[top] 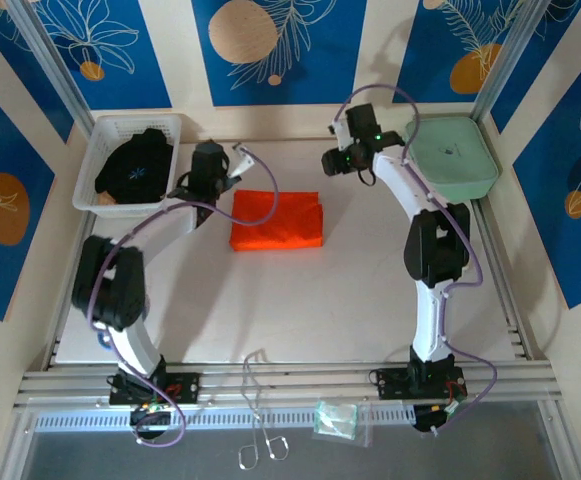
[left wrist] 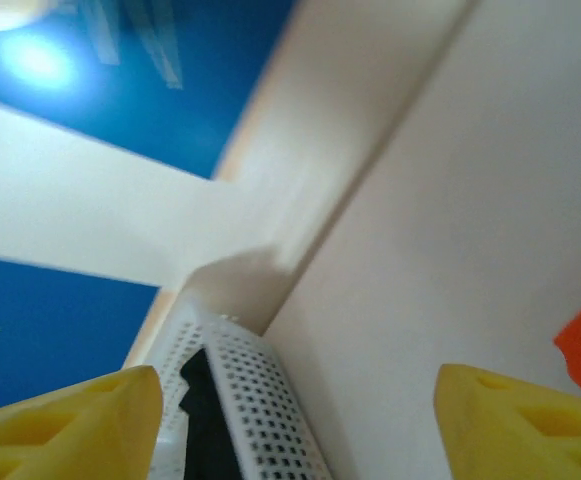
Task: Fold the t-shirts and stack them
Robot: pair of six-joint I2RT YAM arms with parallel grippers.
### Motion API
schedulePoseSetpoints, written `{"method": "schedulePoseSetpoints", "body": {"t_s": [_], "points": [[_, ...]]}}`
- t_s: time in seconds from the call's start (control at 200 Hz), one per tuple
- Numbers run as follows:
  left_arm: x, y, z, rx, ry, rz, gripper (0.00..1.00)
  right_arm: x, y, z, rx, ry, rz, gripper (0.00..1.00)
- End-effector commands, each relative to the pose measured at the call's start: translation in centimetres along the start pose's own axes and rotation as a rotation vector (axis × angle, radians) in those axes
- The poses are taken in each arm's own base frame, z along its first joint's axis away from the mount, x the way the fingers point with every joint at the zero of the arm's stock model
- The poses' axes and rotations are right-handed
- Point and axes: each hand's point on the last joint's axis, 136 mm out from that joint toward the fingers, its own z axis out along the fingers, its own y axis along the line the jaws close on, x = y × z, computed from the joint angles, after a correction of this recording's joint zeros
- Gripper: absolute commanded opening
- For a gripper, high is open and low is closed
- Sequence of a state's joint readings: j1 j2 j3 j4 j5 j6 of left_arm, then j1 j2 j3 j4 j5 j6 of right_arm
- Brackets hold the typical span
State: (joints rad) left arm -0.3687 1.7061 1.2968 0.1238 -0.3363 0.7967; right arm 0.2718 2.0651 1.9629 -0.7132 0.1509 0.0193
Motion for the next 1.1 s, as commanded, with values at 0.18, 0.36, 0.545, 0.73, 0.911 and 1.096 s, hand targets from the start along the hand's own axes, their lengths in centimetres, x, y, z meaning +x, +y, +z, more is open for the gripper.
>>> {"method": "schedulePoseSetpoints", "body": {"t_s": [0.18, 0.36, 0.545, 0.73, 0.911, 1.096], "points": [[-0.9, -0.6, -8.9, 0.383, 0.244, -0.606, 0.75, 9.0, 6.4, -5.1, -0.165, 0.283, 0.316, 0.58], [2.0, -8.1, -10.2, 0.611, 0.462, -0.734, 0.79, 11.5, 8.3, -2.7, -0.162, 0.33, 0.385, 0.61], [5.5, -12.1, -8.3, 0.584, 0.616, -0.836, 0.78, 13.1, 8.2, 0.6, -0.111, 0.372, 0.442, 0.63], [6.5, -14.8, -5.7, 0.597, 0.644, -0.87, 0.76, 14.2, 8.2, 3.3, -0.114, 0.385, 0.474, 0.62], [7.2, -17.0, -3.4, 0.608, 0.661, -0.903, 0.7, 15.2, 7.9, 5.3, -0.107, 0.415, 0.49, 0.57], [8.9, -19.5, -1.9, 0.621, 0.737, -0.887, 0.52, 16.5, 7.7, 6.7, -0.107, 0.445, 0.507, 0.52]]}}
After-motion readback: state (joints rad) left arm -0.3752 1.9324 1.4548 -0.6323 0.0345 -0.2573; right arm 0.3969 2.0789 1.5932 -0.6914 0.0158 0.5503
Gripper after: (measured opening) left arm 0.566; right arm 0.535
